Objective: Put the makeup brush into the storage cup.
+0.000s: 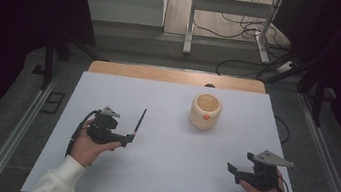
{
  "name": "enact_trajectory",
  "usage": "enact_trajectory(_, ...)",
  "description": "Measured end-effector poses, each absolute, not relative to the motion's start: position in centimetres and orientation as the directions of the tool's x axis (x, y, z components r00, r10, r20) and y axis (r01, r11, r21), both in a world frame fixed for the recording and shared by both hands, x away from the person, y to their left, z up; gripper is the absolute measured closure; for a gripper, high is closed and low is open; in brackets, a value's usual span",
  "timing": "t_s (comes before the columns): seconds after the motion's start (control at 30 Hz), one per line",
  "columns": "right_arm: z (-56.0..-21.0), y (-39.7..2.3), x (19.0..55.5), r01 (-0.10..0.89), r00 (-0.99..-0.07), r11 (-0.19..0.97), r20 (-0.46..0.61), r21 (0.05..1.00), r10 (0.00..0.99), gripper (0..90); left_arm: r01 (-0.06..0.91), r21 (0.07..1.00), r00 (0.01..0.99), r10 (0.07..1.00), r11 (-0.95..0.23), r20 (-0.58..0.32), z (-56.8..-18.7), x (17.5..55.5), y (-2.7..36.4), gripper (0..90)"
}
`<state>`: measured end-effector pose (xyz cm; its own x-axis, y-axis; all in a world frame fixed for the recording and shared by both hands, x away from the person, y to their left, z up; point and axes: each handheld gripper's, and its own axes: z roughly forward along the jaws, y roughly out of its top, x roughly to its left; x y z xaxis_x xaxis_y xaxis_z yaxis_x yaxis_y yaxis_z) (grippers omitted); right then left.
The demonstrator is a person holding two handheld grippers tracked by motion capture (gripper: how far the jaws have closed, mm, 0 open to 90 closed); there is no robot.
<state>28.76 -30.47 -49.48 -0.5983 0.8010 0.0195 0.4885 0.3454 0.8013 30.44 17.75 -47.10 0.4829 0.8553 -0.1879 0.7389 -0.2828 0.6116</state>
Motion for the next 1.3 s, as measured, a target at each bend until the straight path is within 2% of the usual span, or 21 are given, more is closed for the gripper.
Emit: enact_trajectory(1.3,-49.5,-30.5,28.7,0.483,-0.592,0.355,0.001,0.8,0.806,15.4,0.793,0.509,0.465,0.872,-0.333,-0.153,-48.7,35.6,15.3,19.8)
